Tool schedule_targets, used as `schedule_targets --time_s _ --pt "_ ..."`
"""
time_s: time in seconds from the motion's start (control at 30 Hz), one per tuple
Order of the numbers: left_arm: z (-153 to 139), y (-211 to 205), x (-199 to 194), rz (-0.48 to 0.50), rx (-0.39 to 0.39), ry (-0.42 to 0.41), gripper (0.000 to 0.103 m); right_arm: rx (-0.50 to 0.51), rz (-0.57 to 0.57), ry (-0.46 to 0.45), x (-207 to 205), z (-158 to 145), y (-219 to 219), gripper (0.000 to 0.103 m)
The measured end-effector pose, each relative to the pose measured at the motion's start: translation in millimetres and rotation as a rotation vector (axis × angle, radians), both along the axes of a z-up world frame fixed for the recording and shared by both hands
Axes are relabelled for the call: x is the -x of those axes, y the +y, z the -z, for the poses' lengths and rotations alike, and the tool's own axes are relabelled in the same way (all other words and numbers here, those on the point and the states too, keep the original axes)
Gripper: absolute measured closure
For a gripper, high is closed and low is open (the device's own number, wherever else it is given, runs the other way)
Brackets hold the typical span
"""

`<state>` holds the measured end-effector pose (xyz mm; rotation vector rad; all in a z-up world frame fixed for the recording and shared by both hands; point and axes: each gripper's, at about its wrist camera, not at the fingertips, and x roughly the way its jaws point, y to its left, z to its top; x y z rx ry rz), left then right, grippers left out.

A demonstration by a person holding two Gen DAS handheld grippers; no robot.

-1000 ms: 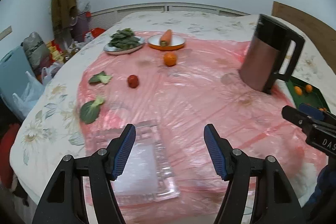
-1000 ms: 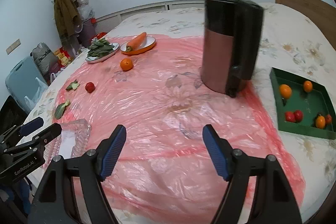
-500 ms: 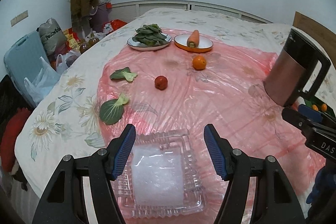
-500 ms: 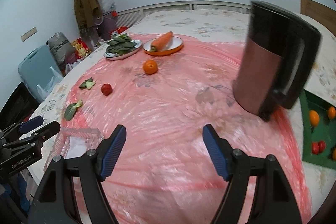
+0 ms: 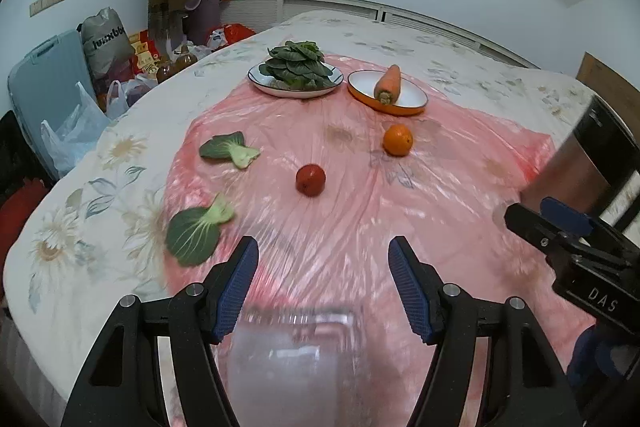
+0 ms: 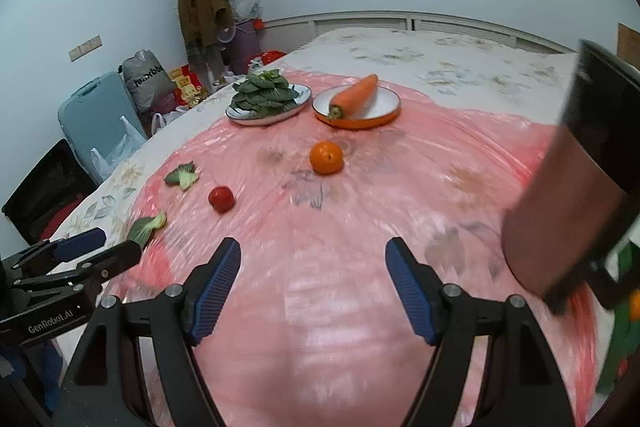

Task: Organize fruits
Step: 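Grasp the last orange with right tool while left tool grasps a red apple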

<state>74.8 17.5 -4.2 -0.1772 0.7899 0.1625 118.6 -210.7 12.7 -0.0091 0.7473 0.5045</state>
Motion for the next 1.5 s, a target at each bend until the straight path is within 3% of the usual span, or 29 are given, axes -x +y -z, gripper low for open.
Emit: schedule_targets --time_s 0.3,0.5,0.8,0.97,1.2,1.47,1.5 --pt "15.5 10.6 -60.1 -0.058 -0.008 0.039 0.041 -0.003 -0.055 0.048 -76.4 22.9 24.8 0.0" --pt "33.8 27.4 -91.5 -0.093 0.024 0.113 0.041 0.018 -0.081 0.098 -115.4 34.3 47.7 0.0" --pt "60.8 32.9 -120.8 -0.078 0.071 0.176 0.042 0.066 -0.098 0.136 -166.4 57.6 76.5 0.0" --pt "70.3 40.9 -129.7 -0.081 0.097 0.181 0.046 0.077 -0.089 0.139 -186.7 67.4 88.2 0.003" --pt "79.5 42.9 -137.8 -0.065 0.103 0.201 0.062 0.115 -0.076 0.168 -203.7 84.6 100.5 0.009" --pt "83.0 38.3 -141.9 -0.049 0.093 0.215 0.064 0.188 -0.082 0.162 -201.5 97.6 109.5 0.016" --pt "83.7 38.6 -142.3 -0.047 0.095 0.219 0.064 0.185 -0.08 0.163 -201.8 97.9 108.6 0.021"
